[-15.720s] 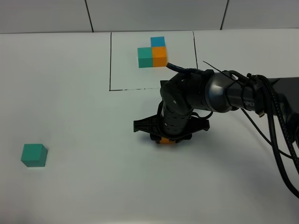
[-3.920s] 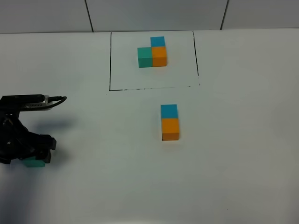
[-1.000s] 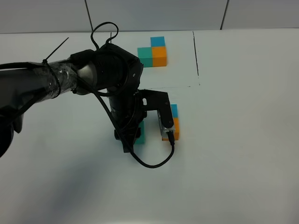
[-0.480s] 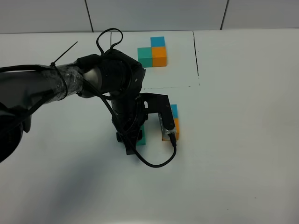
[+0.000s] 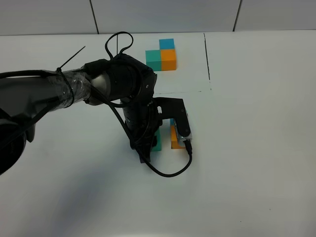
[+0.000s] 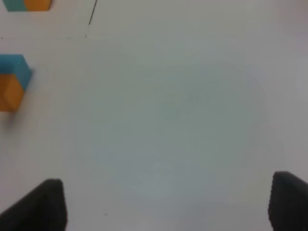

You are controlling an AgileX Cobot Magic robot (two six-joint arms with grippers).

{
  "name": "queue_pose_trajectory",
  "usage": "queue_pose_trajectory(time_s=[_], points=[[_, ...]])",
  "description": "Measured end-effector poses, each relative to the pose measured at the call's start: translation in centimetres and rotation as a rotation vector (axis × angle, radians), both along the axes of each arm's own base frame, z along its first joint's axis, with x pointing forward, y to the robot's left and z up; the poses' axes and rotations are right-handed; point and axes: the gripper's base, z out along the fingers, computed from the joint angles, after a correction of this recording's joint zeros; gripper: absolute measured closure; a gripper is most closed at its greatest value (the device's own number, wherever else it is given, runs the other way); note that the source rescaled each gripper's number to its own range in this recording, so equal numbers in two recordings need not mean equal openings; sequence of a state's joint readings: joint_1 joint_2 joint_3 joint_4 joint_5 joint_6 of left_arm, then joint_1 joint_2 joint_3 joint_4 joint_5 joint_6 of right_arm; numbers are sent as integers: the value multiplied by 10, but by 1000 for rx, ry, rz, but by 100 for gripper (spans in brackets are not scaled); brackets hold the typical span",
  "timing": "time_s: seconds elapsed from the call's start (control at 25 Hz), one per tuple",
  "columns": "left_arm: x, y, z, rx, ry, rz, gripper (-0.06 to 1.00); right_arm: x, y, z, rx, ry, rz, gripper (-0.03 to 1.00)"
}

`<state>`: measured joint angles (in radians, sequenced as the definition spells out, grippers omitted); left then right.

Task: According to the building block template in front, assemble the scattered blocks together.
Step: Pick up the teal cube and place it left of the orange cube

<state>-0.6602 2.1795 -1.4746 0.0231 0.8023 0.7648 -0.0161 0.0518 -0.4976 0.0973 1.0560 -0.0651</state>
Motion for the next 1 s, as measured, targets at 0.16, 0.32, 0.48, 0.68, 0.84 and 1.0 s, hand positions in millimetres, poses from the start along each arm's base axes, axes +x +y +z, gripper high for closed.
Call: queue_pose_trajectory(time_s=[0.16,0.32,0.48,0.68,0.84,1.0], points=[[0,-2,0,-20,-3,10,94,0,0,0,0,0,0,24],[1,-2,-3,-15,4,10,94,0,0,0,0,0,0,24],[1,-3,-6,-9,11,10,94,0,0,0,0,0,0,24],[2,-3,-8,-7,14,10,94,0,0,0,0,0,0,24],[2,-3,-9,-7,14,10,94,0,0,0,0,0,0,24],[2,-3,-9,-7,13,10,94,0,0,0,0,0,0,24]])
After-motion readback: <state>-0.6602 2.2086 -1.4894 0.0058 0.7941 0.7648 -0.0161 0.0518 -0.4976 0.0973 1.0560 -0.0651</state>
